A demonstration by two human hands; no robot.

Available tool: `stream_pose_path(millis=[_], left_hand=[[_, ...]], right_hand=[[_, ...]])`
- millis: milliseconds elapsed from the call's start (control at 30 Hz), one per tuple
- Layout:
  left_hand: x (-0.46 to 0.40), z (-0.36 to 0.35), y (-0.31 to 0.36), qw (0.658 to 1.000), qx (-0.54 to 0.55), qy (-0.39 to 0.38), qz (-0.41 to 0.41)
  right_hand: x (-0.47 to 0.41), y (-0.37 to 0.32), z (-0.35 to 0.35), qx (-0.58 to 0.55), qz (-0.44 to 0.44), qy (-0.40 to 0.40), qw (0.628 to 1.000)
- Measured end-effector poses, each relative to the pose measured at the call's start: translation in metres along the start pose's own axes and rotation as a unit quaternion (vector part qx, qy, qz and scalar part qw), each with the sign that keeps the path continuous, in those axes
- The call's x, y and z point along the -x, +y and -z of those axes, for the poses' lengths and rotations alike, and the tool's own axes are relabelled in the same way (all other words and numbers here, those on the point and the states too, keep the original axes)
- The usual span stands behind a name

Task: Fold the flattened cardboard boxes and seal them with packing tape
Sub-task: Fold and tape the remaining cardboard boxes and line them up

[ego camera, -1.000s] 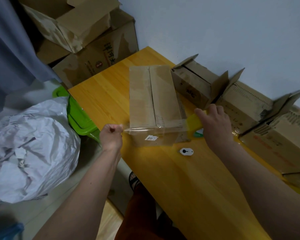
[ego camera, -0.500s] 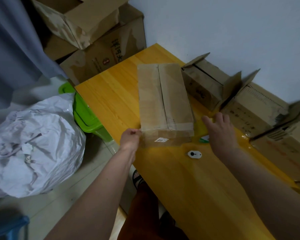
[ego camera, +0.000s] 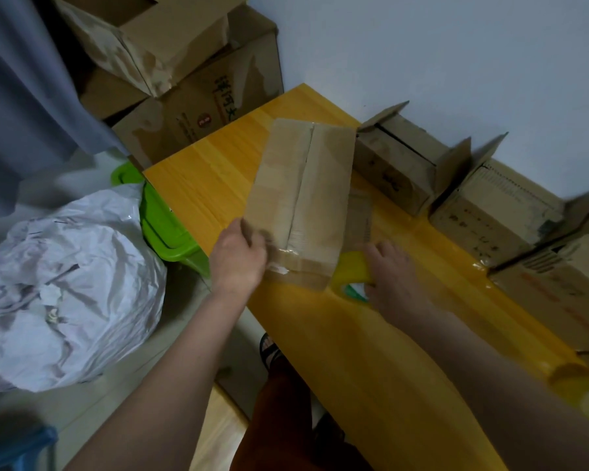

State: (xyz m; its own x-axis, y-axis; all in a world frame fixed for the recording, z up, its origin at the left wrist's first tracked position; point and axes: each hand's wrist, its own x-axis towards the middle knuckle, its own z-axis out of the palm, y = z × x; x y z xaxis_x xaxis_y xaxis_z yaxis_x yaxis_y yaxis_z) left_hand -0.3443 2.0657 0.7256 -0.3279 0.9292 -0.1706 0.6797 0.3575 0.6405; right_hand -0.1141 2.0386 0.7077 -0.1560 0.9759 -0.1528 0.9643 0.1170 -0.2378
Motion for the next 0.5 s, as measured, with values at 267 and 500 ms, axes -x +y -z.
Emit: stream_pose_path(millis=[267, 500], left_hand=[[0.008, -0.008, 0.002, 0.93, -0.357, -0.052, -0.065], [0.021, -0.026, -0.002, 0.911, -0.387, -0.095, -0.107]], right_hand=[[0.007, -0.029, -0.013, -0.195, 0.081, -0.119, 0.97], [-0.002, -0.008, -0.01, -0.395, 0.012, -0.051, 0.917]])
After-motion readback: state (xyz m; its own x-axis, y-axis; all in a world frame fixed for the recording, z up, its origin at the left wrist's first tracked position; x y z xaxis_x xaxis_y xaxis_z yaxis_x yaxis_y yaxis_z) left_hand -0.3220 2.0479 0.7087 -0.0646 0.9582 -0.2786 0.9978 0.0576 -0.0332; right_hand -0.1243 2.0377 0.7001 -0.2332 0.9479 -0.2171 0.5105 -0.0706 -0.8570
